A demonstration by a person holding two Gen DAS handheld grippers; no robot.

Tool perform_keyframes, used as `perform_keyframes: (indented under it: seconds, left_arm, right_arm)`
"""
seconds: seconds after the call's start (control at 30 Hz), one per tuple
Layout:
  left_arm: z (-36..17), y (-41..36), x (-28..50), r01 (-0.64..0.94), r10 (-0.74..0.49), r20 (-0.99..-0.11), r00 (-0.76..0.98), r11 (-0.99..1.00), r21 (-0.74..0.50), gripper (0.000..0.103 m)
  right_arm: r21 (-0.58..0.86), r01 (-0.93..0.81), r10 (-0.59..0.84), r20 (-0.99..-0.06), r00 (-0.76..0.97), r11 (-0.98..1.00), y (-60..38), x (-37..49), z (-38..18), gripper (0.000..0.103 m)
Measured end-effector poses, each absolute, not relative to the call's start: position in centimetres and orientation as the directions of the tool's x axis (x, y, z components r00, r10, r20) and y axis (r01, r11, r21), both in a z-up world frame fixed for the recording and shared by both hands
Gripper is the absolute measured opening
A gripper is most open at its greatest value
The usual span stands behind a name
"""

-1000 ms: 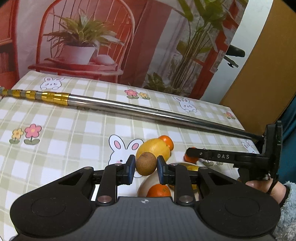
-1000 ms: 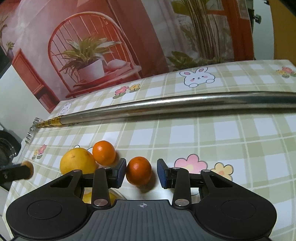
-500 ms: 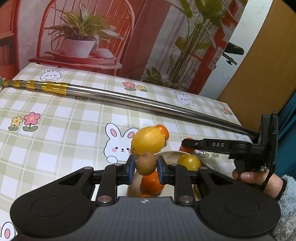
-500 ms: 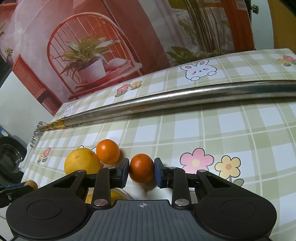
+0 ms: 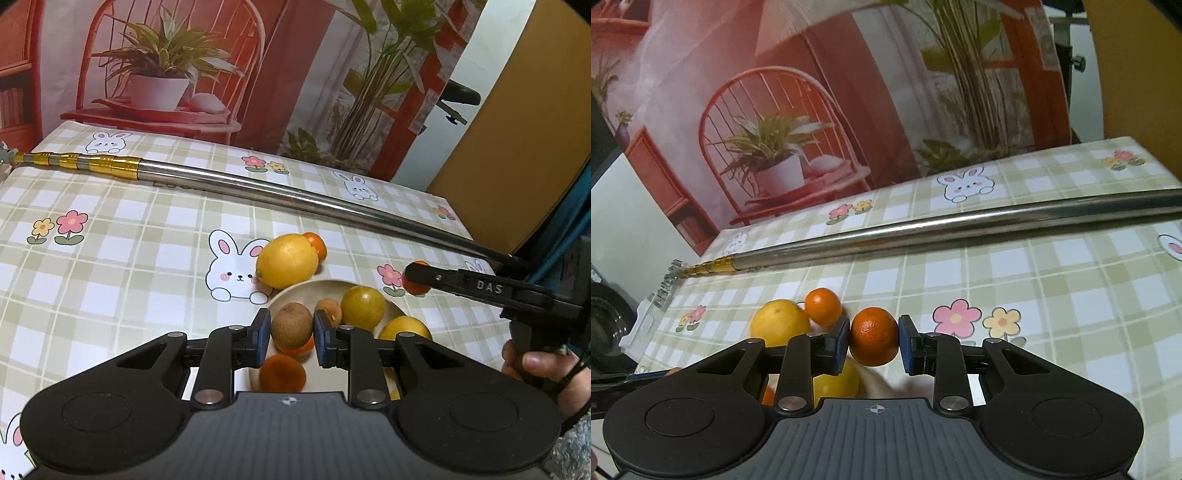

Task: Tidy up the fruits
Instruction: 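Carry both fruits over the plate and open the left tool to drop the brown fruit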

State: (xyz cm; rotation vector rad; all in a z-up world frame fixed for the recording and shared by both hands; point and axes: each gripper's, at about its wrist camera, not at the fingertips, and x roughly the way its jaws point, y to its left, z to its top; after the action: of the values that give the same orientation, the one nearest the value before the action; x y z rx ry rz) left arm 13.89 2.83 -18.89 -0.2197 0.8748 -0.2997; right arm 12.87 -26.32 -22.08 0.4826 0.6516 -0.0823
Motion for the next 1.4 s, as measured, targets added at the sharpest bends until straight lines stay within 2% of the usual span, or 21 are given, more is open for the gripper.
perform_keyframes:
  seconds: [0.27,0.6,1.1,1.4]
  left_arm:
    - [-18.8,2.4,11.7,0.187,-0.377,-0.715,0.588,0.924,-0.334,0.026]
    - [-19.0,1.6,9.5,0.233,-0.416,-0.723,0.551,0.909,-0.346,0.026]
    - [-17.2,3.4,7.2,0.201,-0.425,-0.685,0.591,0.901,-0.385,0.026]
    - [-19.3,4.2,7.7,0.147,-0.403,-0.726,0.558,0.909,-0.391,0.026]
  right_arm:
    - [0.403,0.2,0.075,-0.571,0.817,0.893,-24.3,9.0,-20.2,0.026]
    - [0.401,0.189,0.089,-0.58,0.81,0.896,-22.0,5.4,-19.9,0.026]
    - [0.321,0.141,0.056,-0.535,0.843,0.936,-19.5,2.8,-16.8,0.026]
    - [0.32,0.11,0.112,-0.602,0.791,0.941,-16.8,2.5,-19.9,0.026]
